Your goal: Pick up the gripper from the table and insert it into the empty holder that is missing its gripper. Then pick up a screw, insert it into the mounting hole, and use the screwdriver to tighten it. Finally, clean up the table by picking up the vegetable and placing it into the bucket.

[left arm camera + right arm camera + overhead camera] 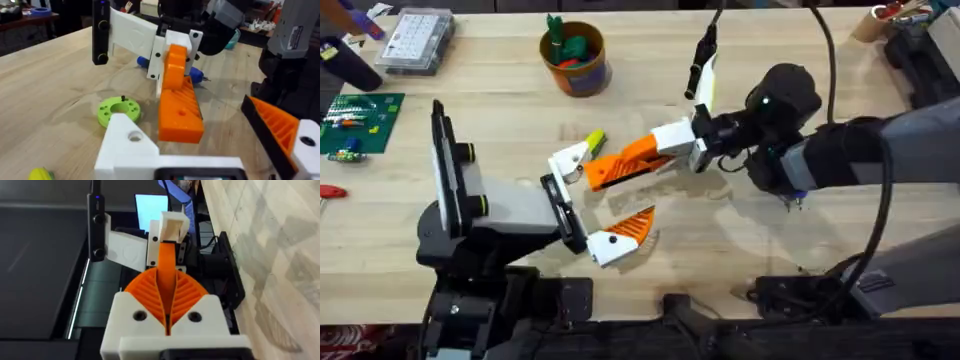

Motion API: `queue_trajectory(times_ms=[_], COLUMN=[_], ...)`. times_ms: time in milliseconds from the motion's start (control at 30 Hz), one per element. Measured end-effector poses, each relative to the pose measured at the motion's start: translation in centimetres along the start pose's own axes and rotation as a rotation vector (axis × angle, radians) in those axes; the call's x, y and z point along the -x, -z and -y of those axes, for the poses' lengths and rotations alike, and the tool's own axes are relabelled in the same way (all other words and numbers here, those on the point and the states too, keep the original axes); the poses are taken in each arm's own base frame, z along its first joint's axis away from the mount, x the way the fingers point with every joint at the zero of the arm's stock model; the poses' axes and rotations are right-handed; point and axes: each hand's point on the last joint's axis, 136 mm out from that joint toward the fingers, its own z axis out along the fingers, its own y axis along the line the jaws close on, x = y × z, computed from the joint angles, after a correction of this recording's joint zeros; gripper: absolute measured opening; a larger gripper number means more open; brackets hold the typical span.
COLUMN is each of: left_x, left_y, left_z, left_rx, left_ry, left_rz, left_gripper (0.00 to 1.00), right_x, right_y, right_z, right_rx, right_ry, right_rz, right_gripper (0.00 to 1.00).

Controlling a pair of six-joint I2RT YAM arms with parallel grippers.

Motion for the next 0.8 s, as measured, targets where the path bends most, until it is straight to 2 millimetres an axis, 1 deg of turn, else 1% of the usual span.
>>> queue_trajectory(times_ms=[133,300,467,567,700,800], left_x=[0.0,0.0,0.0,0.0,-0.1,-0.1], left_y=[0.0,0.0,0.0,0.0,0.0,0.0], left_z=[0.0,0.0,0.0,0.2,0.5,0.6], left_rx=[0.0,0.0,-0.001,-0.01,-0.026,-0.036], left_ry=[0.0,0.0,0.0,0.002,0.004,0.004], left_rz=[0.0,0.0,0.0,-0.002,-0.003,-0.004], left_gripper=[0.99,0.99,0.99,0.99,0.99,0.99], right_x=[0.0,-0.3,-0.7,-0.9,-0.6,-0.7], right_y=[0.2,0.2,0.4,0.9,1.7,1.9], right_z=[0.0,0.9,1.0,1.0,1.0,0.9], right_rx=[-0.001,-0.017,-0.017,-0.015,-0.014,-0.014], right_ry=[0.035,0.031,0.054,0.062,0.064,0.063], right_rz=[-0.004,-0.022,-0.044,-0.061,-0.058,-0.06], right_gripper=[0.017,0.017,0.017,0.017,0.017,0.017])
